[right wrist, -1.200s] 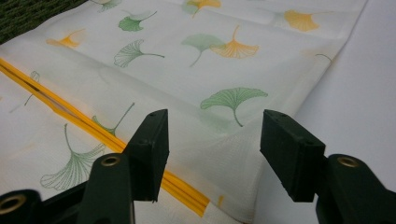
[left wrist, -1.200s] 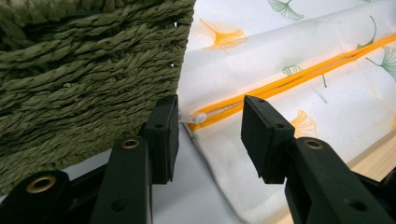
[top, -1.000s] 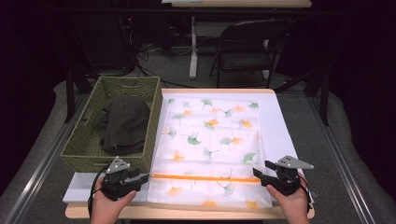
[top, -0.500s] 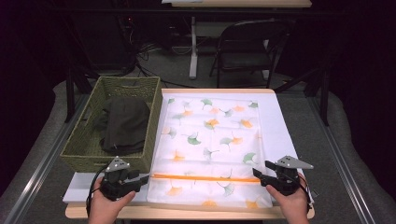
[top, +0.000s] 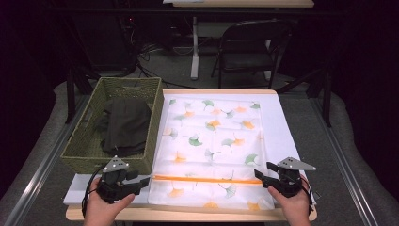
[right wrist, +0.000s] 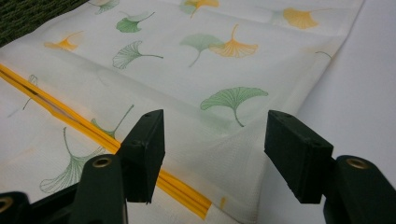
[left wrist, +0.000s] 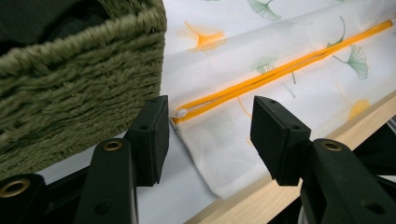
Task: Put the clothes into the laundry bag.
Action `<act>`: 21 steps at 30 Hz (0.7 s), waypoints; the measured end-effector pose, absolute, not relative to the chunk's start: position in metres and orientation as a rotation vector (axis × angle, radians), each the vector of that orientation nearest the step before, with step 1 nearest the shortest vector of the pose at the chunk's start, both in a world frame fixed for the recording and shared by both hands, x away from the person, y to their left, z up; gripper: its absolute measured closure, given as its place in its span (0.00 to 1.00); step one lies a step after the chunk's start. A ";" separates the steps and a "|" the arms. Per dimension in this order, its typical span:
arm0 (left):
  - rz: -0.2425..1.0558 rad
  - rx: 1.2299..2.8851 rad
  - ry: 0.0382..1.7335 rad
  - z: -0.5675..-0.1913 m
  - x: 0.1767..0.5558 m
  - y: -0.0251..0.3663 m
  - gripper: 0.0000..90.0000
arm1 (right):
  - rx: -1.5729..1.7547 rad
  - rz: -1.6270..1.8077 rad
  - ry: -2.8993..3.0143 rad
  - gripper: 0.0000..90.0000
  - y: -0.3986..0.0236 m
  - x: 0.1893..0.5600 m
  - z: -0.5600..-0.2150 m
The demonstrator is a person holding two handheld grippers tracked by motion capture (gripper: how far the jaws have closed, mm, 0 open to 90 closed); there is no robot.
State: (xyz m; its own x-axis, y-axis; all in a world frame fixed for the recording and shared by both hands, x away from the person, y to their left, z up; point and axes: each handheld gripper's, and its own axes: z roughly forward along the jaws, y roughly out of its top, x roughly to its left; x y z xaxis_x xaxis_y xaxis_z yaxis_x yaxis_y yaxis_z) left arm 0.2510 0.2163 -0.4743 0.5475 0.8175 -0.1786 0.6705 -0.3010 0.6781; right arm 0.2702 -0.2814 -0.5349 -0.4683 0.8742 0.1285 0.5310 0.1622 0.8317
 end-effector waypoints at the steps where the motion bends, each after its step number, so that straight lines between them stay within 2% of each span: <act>1: 0.261 2.065 1.194 -0.472 0.252 0.218 0.52 | 1.335 1.221 2.065 0.42 -0.281 0.270 -0.535; 21: 0.253 2.129 1.217 -0.434 0.267 0.226 0.49 | 1.336 1.227 2.057 0.42 -0.280 0.266 -0.534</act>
